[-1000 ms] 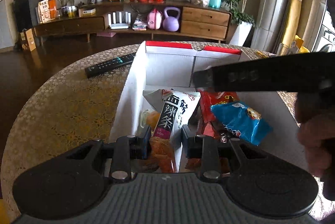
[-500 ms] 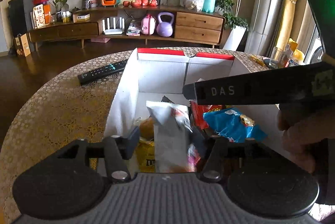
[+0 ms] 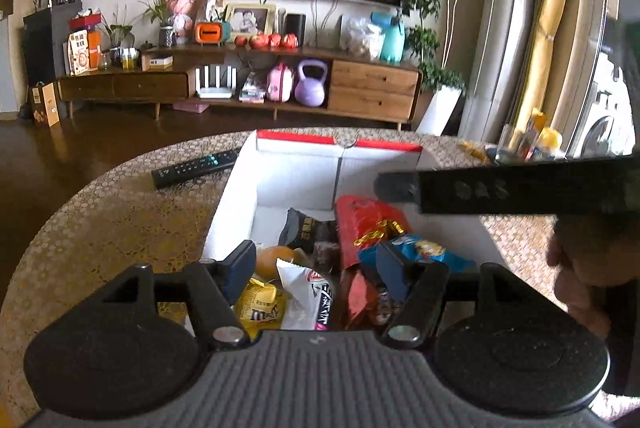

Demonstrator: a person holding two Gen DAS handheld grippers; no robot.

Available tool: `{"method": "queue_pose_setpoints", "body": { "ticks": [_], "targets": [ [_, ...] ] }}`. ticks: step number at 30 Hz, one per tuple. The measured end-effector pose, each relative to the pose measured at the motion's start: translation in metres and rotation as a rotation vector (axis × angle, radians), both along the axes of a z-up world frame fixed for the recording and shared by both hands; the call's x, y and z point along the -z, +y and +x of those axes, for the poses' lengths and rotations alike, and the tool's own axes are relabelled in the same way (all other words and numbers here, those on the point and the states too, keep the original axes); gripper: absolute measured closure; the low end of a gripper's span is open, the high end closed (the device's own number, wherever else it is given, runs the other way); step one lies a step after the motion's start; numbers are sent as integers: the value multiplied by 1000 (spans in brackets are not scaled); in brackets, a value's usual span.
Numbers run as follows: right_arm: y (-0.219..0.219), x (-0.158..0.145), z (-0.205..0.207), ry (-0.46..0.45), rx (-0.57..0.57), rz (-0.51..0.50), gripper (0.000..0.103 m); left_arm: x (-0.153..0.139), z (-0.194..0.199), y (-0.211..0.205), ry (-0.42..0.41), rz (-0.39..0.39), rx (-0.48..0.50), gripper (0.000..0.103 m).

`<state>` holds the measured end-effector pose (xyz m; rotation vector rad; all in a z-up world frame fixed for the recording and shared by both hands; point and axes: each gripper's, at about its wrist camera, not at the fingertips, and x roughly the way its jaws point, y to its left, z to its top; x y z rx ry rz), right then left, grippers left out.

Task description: Organize snacks

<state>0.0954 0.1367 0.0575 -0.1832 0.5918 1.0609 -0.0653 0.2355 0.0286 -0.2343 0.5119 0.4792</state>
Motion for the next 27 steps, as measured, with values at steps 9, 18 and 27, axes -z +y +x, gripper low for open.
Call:
{"method": "queue_pose_setpoints", "body": {
  "ticks": [9, 18, 27],
  "targets": [
    [-61, -2, -22, 16, 60, 75, 43, -9, -13, -33, -50, 25, 0, 16],
    [-118, -8, -51, -14, 122, 144, 19, -11, -29, -75, -57, 27, 19, 12],
    [-167, -7, -71, -26, 205, 193, 2, -6, -50, -111, -23, 24, -16, 1]
  ]
}}
